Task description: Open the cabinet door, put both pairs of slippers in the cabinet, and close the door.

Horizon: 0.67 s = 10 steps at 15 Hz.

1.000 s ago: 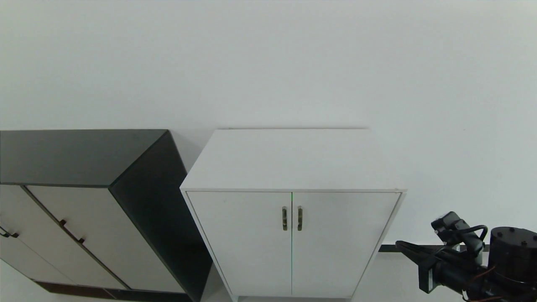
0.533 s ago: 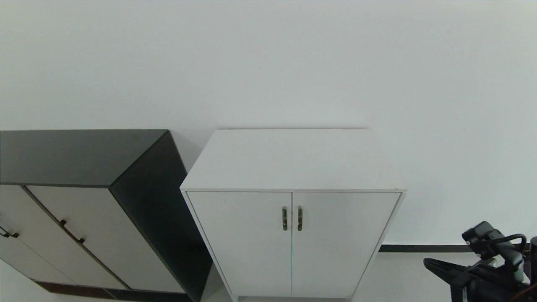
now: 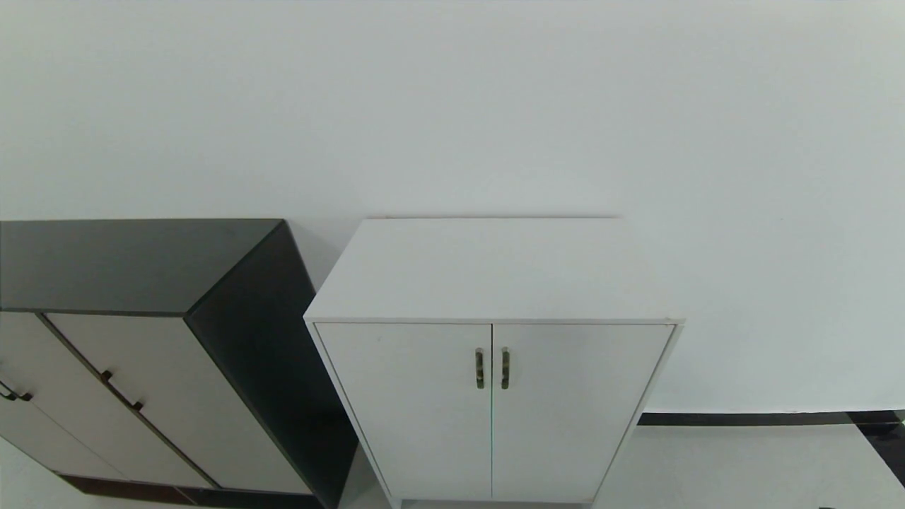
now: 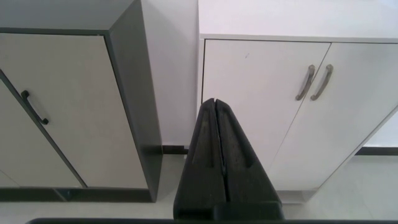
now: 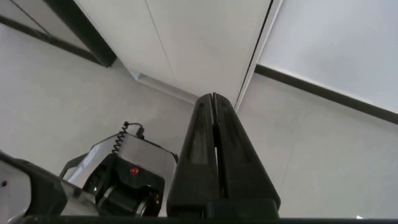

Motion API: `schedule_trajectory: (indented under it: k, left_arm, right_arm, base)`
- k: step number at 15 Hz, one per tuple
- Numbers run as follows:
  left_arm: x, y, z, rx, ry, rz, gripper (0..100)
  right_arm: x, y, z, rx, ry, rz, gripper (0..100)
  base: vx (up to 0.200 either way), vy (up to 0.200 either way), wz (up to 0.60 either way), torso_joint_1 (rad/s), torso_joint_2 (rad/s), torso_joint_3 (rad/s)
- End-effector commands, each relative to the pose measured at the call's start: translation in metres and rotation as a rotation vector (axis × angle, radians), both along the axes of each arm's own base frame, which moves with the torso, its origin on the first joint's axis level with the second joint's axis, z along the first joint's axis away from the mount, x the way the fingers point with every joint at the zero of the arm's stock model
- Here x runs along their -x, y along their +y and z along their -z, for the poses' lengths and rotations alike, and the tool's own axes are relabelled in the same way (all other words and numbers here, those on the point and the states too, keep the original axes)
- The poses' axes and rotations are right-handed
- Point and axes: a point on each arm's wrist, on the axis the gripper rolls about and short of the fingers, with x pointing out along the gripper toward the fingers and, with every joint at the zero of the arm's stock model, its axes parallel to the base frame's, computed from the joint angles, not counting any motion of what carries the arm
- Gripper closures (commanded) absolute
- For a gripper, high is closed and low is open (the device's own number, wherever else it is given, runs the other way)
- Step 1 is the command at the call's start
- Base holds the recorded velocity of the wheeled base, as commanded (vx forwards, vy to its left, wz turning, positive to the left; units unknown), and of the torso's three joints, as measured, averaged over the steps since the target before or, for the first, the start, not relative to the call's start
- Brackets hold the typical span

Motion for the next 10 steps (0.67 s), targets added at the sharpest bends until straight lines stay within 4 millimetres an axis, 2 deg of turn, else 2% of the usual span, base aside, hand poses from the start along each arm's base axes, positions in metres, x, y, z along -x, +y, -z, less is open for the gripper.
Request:
schedule_trajectory:
  k: [1,3,7,10]
  left_arm:
    - [0.0,0.0,0.0,0.001,0.002,-0.001,100]
    - [0.0,0.0,0.0,0.002,0.002,0.0,100]
    - [0.0,0.0,0.0,0.001,0.002,-0.001,100]
    - [0.0,0.0,0.0,0.001,0.002,0.0,100]
  right_arm:
    - [0.045,-0.011,0.011,-0.054,-0.134,0.054,100]
    - [0.058,-0.014,0.02,-0.084,-0.144,0.066,100]
    - [0.064,-0.016,0.019,-0.134,-0.203,0.106,100]
    - [0.065,-0.016,0.019,-0.107,-0.227,0.099,100]
  base:
    - [0.0,0.0,0.0,0.0,0.0,0.0]
    - [0.0,0.0,0.0,0.0,0.0,0.0]
    - [0.0,0.0,0.0,0.0,0.0,0.0]
    - [0.0,0.0,0.0,0.0,0.0,0.0]
